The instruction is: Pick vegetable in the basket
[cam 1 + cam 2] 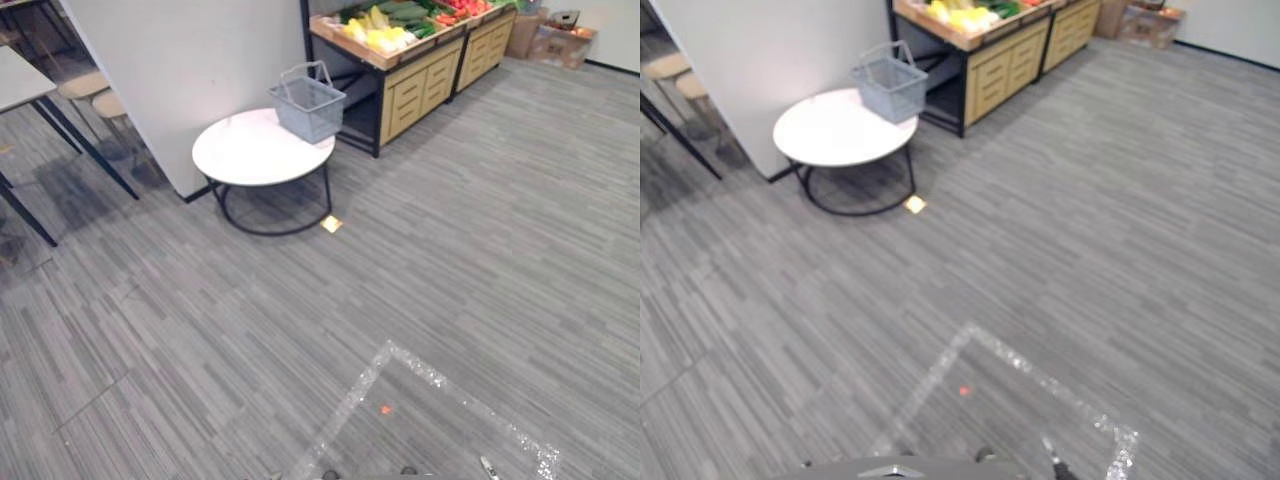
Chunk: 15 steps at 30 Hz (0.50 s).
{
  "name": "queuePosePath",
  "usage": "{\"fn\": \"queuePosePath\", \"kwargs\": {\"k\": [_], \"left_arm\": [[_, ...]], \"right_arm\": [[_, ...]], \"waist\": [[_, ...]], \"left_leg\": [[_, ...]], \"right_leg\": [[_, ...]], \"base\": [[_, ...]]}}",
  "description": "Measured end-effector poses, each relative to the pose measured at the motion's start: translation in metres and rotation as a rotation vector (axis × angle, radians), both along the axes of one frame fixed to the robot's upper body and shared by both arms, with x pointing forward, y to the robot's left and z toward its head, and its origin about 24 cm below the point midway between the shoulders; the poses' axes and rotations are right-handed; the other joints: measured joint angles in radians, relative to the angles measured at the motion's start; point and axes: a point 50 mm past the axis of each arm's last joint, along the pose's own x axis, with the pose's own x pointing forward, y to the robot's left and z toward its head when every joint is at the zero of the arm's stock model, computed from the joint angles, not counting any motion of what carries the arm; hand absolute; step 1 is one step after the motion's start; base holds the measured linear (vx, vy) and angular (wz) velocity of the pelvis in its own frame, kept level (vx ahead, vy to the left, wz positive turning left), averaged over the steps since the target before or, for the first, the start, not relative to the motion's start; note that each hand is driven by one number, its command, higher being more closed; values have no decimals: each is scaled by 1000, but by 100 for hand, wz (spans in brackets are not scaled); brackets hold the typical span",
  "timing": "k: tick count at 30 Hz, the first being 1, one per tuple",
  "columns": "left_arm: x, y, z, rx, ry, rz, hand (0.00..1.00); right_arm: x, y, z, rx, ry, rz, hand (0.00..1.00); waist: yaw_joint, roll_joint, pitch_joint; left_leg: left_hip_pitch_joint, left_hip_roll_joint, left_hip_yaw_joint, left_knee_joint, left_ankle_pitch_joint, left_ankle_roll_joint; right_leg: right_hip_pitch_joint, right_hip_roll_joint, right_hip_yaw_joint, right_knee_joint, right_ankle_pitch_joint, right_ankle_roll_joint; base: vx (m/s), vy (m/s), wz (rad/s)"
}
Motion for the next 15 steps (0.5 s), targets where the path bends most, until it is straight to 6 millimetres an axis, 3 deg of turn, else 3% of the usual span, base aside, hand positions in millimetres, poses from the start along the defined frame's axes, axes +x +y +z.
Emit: {"fn": "queuePosePath", "kwargs": {"k": [15], "left_arm": [[0, -1, 0, 8, -2, -6, 0]], "right_arm": [[7, 0, 1, -8, -23, 17, 0]], "waist": [[1, -3, 10]], "left_leg": [[9, 21, 40, -6, -14, -7]], "right_leg": [[-2, 17, 23, -5, -4, 6]], "base": [[-54, -32, -7]]}}
